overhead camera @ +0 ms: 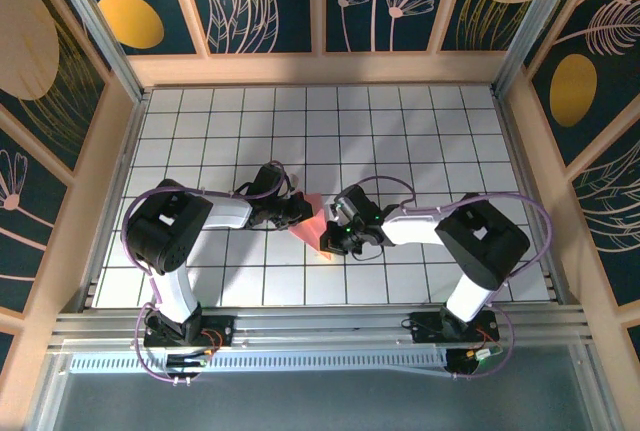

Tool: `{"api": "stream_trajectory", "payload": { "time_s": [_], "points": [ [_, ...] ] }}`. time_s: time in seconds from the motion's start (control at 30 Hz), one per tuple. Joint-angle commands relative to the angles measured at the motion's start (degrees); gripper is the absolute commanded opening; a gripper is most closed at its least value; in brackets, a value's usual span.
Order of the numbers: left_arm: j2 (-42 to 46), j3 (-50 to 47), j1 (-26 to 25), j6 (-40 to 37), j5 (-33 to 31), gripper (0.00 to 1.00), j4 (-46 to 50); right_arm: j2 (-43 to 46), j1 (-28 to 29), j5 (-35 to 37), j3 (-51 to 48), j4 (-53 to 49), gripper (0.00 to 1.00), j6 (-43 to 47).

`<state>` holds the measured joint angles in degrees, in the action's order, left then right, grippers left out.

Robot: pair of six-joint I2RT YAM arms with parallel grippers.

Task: Fold a paper plane with a square sheet of paper (fold left side to right side)
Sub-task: Fourth fold the wing at the center of the table, then turn over the paper at the center of the table.

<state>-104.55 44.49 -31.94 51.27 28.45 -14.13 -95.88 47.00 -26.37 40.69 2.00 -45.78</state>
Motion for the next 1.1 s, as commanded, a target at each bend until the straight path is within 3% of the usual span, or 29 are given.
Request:
{"api": "stream_trajectory", "payload": {
  "time_s": [0.0, 0.47, 0.63, 0.8, 1.07],
  "points": [
    [-2.7, 0.1, 0.2, -1.3, -4.8, 0.00, 4.4, 2.4, 0.7, 0.9, -3.8, -6.8, 0.00, -1.7],
    [-1.3, 1.6, 0.2, -1.1, -3.6, 0.00, 4.1, 8.8, -0.3, -0.4, -5.7, -11.7, 0.00, 0.4],
    [1.6, 3.9, 0.2, -0.1, -0.6, 0.14, 2.9, 13.7, -4.7, -1.3, -3.9, -10.2, 0.00, 3.0],
    [6.0, 6.6, 0.2, -1.2, -1.3, 0.26, 5.0, 13.6, -8.6, -1.9, -2.8, -4.6, 0.19, 7.3],
    [20.1, 3.8, 0.7, -4.9, -15.6, 0.40, 14.1, 4.5, -9.4, -2.6, 4.1, 3.3, 0.40, 16.3]
  ]
}}
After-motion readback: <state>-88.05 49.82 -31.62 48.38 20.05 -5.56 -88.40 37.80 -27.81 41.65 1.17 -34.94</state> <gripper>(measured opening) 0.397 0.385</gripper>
